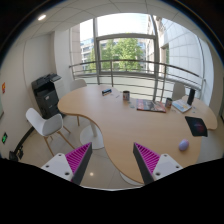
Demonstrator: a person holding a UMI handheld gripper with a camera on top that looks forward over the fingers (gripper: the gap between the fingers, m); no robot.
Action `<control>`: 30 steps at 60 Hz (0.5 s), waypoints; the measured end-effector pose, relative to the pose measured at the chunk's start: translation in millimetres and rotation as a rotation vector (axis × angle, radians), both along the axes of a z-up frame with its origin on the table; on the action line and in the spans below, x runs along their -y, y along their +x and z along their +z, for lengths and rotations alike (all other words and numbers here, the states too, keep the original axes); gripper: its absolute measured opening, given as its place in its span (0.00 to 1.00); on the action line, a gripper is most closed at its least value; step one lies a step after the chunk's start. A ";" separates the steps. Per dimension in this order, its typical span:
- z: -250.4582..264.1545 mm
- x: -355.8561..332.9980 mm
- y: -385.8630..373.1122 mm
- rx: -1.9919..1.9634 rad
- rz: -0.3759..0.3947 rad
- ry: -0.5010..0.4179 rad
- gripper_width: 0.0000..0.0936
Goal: Arrange mouse
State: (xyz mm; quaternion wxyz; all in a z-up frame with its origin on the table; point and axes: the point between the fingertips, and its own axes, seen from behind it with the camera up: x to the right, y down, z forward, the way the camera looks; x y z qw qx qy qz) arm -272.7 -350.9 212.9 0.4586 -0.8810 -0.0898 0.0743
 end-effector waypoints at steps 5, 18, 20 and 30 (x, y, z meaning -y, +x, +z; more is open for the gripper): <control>-6.9 5.0 8.9 -0.004 -0.008 -0.017 0.91; -71.3 24.3 101.3 0.064 -0.078 -0.064 0.90; -82.8 26.2 120.7 0.074 -0.097 -0.069 0.91; -132.1 13.3 232.4 0.148 -0.201 -0.059 0.91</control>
